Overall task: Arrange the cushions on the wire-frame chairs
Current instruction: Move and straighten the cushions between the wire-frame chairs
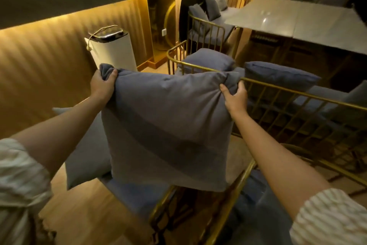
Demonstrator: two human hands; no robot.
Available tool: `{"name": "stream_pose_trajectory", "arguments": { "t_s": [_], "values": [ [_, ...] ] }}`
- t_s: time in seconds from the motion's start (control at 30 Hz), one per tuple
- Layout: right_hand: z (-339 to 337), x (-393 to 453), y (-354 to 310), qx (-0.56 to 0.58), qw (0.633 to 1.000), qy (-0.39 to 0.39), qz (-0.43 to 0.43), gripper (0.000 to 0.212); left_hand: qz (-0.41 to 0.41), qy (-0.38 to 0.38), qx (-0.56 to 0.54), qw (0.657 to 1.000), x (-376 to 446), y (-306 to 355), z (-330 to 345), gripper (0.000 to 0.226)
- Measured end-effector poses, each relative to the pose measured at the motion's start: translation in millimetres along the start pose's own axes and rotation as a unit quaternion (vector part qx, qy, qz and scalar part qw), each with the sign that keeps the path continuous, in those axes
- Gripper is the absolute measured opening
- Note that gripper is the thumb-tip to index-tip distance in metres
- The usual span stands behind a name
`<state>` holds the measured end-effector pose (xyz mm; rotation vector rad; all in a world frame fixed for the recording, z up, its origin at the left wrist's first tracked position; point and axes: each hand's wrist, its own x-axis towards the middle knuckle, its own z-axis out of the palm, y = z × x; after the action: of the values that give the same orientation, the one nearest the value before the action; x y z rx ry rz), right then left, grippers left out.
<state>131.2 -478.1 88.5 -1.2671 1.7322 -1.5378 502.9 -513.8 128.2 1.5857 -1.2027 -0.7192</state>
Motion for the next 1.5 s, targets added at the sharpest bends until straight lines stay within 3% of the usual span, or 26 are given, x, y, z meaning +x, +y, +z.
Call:
{"name": "stream_pose_trajectory", "arguments": {
  "t_s": [0.23,0.4,0.57,0.67,0.77,0.97,1.13,1.37,1.5],
  "values": [
    [157,36,19,-0.002,0.996,-0.009,0.093,0.049,-0.07,0.017,0.038,0.997,142,-63,-30,0.049],
    [231,65,45,-0.047,0.989,-0.027,0.135,0.051,-0.107,0.033,0.044,0.993,208,-121,-30,0.046],
    [262,65,100,-0.106,0.969,-0.066,0.212,0.056,-0.171,0.029,0.045,0.984,223,-178,-10,0.051],
    [269,51,118,-0.126,0.951,-0.033,0.282,0.065,-0.143,0.021,0.078,0.986,217,-193,16,0.064],
    [272,38,127,-0.151,0.959,-0.057,0.231,0.072,-0.101,0.04,0.166,0.98,204,-196,35,0.083],
    [240,-8,132,-0.247,0.942,-0.16,0.163,0.084,0.039,-0.027,0.333,0.942,135,-216,54,0.076],
    [172,-48,138,-0.385,0.89,-0.237,0.06,0.08,0.177,-0.183,0.355,0.899,63,-210,75,0.077],
    [38,-130,141,-0.469,0.853,-0.219,0.071,0.08,0.211,-0.305,0.389,0.843,-58,-181,118,0.077],
    [-47,-197,143,-0.489,0.844,-0.197,0.102,0.079,0.25,-0.364,0.356,0.824,-144,-160,146,0.077]
  ]
}}
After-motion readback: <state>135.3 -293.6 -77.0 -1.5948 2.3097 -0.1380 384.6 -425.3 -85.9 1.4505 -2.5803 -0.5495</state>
